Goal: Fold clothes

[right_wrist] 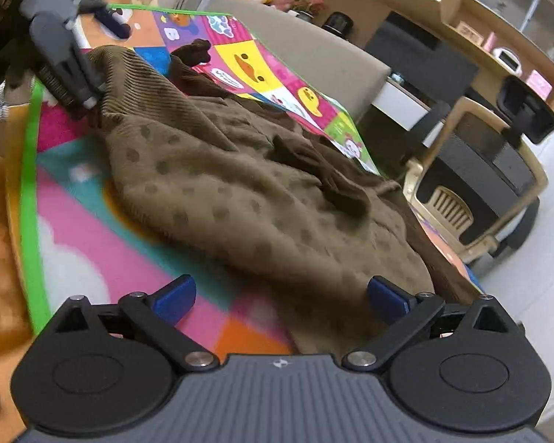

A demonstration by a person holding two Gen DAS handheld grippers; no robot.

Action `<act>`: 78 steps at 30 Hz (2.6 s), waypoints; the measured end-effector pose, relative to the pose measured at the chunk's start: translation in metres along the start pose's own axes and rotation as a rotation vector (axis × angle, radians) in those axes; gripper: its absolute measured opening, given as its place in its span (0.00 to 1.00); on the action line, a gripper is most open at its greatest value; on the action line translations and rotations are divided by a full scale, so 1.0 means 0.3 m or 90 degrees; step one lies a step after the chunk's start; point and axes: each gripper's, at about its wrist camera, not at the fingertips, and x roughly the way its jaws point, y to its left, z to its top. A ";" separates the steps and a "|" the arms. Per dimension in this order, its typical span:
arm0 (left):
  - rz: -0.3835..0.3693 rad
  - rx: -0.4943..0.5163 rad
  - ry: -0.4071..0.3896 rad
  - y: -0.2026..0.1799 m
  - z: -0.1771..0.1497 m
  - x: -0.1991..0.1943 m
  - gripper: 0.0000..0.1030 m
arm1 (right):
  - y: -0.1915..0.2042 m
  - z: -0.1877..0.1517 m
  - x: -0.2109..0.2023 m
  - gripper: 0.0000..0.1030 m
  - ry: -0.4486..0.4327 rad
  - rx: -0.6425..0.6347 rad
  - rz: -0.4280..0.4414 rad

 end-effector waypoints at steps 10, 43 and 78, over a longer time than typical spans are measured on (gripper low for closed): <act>0.047 -0.115 -0.123 0.129 0.233 -0.050 0.99 | 0.039 0.158 0.064 0.98 -0.061 -0.015 -0.066; -0.130 0.023 0.036 0.149 -0.105 -0.234 1.00 | -0.323 -0.355 -0.444 1.00 0.023 0.032 -0.071; 0.112 -0.506 0.136 0.571 0.127 0.691 0.94 | -0.659 -0.111 0.478 1.00 -0.021 0.628 0.117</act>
